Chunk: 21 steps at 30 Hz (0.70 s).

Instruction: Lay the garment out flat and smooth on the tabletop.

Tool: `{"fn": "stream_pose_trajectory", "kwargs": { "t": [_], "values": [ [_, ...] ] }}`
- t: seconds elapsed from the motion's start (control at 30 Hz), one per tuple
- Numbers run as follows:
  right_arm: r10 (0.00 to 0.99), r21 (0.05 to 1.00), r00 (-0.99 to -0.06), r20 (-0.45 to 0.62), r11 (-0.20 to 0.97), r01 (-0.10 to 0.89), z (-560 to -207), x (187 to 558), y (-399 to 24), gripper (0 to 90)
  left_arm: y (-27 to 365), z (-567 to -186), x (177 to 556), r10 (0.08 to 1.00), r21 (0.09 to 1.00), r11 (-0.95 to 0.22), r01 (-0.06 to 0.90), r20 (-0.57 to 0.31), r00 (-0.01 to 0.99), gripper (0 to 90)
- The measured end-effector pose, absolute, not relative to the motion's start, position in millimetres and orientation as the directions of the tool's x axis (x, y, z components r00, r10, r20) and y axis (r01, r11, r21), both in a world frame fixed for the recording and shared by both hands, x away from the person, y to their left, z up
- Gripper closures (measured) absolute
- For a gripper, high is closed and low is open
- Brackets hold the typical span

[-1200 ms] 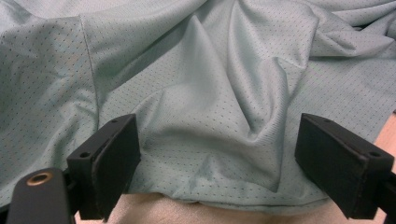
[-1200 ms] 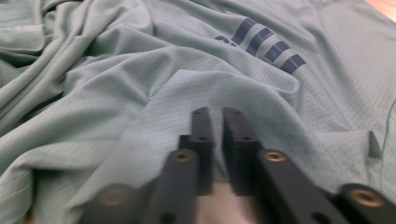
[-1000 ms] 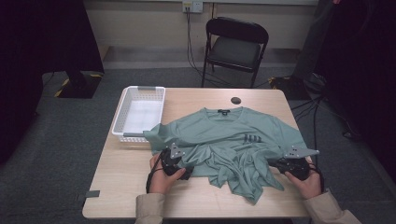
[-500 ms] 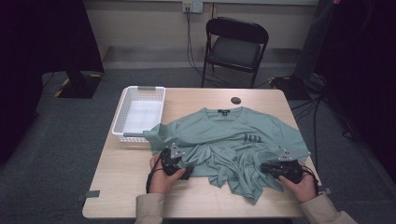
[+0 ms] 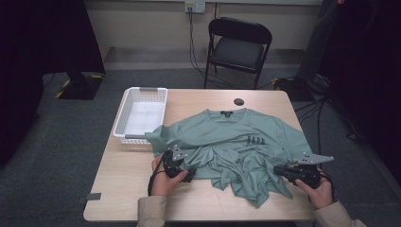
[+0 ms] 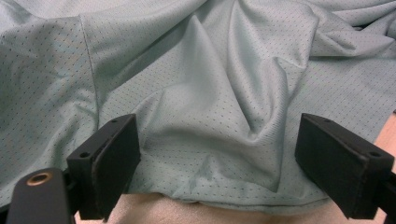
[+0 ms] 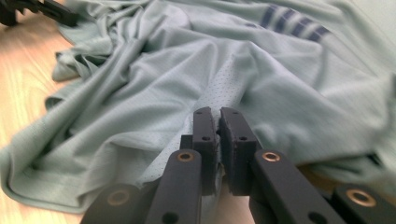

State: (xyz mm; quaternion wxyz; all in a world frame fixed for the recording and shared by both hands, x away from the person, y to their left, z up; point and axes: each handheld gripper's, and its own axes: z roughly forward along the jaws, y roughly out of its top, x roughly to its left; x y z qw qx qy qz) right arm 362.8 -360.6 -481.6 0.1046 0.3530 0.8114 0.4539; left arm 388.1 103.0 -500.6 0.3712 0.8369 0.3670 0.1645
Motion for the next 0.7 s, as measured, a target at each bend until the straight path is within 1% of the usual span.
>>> {"fn": "stream_pose_trajectory", "kwargs": {
  "t": [0.1,0.2,0.27,0.4,0.5,0.57,0.7],
  "values": [
    [0.674,0.810,-0.720,0.169,0.321,0.490,-483.6,360.9,-370.2,83.1,103.0,-500.6,388.1,0.736,0.742,-0.456,0.492,0.003,0.676,13.5],
    [0.690,0.804,-0.709,0.149,0.332,0.492,-485.0,359.0,-376.4,81.3,103.0,-500.6,388.2,0.736,0.742,-0.455,0.492,0.003,0.677,13.5],
    [0.701,0.797,-0.703,0.115,0.358,0.487,-485.1,358.4,-377.4,81.2,102.9,-500.6,388.0,0.737,0.742,-0.454,0.494,0.001,0.676,13.5],
    [0.714,0.795,-0.697,0.071,0.382,0.472,-482.8,357.9,-374.6,85.4,103.0,-500.6,388.1,0.736,0.742,-0.456,0.492,0.004,0.677,13.5],
    [0.702,0.782,-0.710,0.065,0.406,0.473,-482.9,356.3,-373.2,86.0,103.0,-500.6,388.2,0.736,0.742,-0.455,0.492,0.003,0.677,13.5],
    [0.682,0.768,-0.727,0.082,0.422,0.482,-485.1,352.9,-372.4,86.1,103.1,-500.6,388.2,0.736,0.742,-0.455,0.492,0.003,0.677,13.5],
    [0.651,0.743,-0.755,0.078,0.467,0.479,-491.0,339.2,-371.9,86.1,103.0,-500.6,388.2,0.736,0.742,-0.455,0.492,0.003,0.677,13.5]
  ]
}}
